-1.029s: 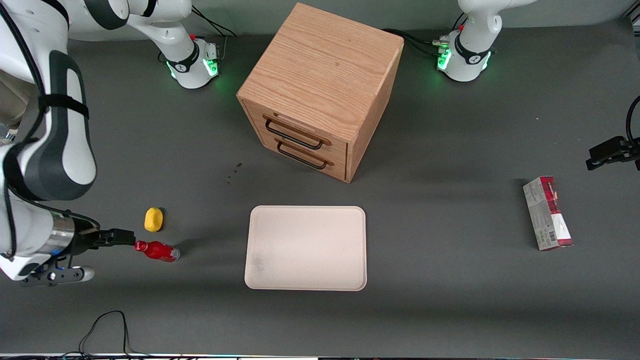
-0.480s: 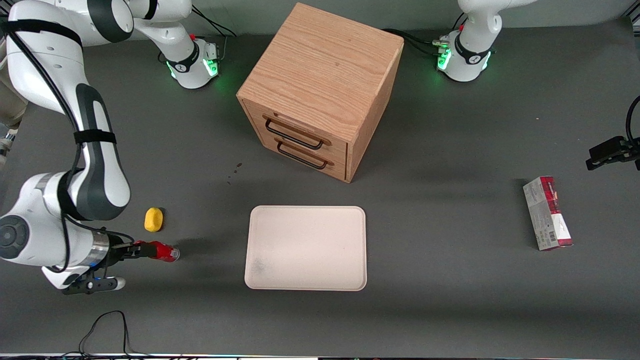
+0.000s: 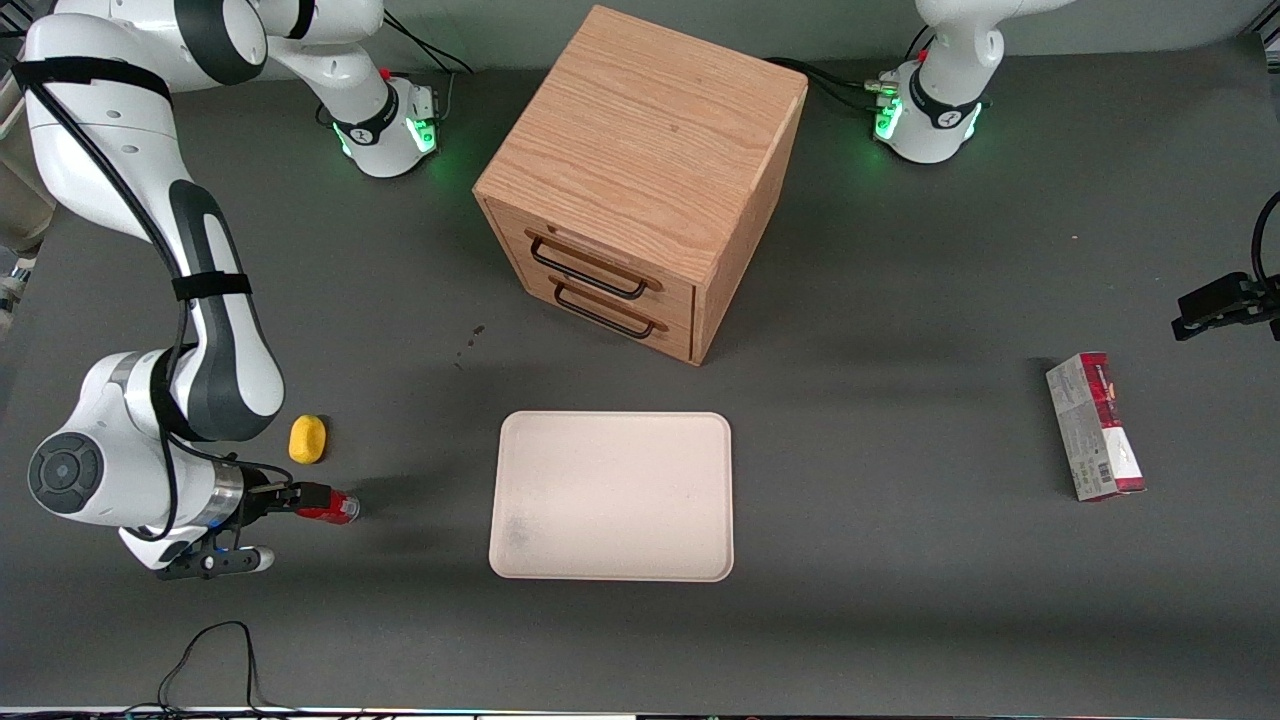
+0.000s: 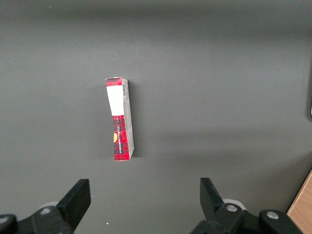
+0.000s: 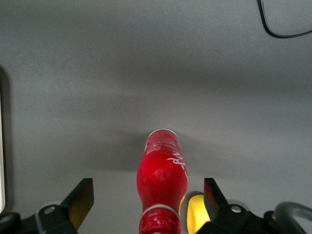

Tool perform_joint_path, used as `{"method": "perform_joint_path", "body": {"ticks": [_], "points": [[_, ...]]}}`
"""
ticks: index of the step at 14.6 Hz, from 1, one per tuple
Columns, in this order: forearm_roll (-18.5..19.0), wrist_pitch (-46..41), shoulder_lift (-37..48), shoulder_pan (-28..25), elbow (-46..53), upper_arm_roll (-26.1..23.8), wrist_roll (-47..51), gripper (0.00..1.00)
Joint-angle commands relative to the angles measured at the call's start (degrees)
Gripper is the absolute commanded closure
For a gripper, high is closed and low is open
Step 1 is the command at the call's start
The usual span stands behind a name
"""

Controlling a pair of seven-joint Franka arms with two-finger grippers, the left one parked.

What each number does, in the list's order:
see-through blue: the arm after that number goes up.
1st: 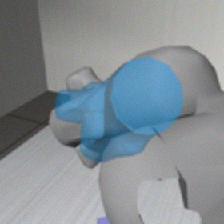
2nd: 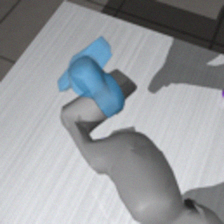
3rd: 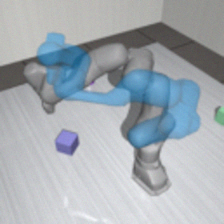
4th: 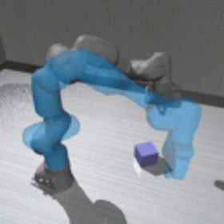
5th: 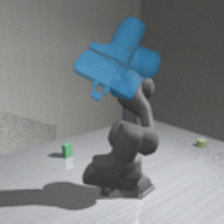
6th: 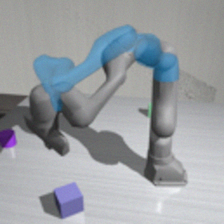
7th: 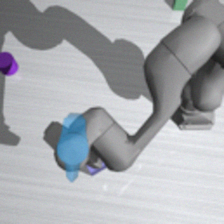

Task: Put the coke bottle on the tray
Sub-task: 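Close the right gripper around the bottle's neck, then lift the bottle with the right gripper and swing it upright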

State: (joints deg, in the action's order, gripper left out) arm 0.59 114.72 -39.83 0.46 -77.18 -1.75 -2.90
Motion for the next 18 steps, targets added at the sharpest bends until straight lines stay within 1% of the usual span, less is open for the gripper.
{"method": "perform_joint_path", "body": {"ticks": [1,3,9,10,11,12,13,14,15,18], "points": [[0.1,-0.3,3.4,-0.2,-3.2,0.3,0.4,0.00],[0.1,-1.9,3.8,-0.3,-3.2,0.3,0.4,0.00],[0.5,-2.0,3.8,-0.1,-3.3,0.4,0.0,0.00],[0.5,-2.0,3.8,-0.1,-3.2,0.4,-0.1,0.02],[0.6,-2.0,3.8,-0.1,-3.2,0.4,-0.1,0.15],[0.6,-2.0,3.8,-0.1,-3.2,0.4,-0.2,0.33],[0.6,-2.0,3.8,-0.1,-3.2,0.4,-0.3,0.54],[0.7,-2.0,3.8,-0.1,-3.2,0.4,-0.3,0.79],[0.7,-2.0,3.8,-0.1,-3.2,0.4,-0.3,1.00],[0.7,-2.0,3.8,-0.1,-3.2,0.4,-0.3,1.00]]}}
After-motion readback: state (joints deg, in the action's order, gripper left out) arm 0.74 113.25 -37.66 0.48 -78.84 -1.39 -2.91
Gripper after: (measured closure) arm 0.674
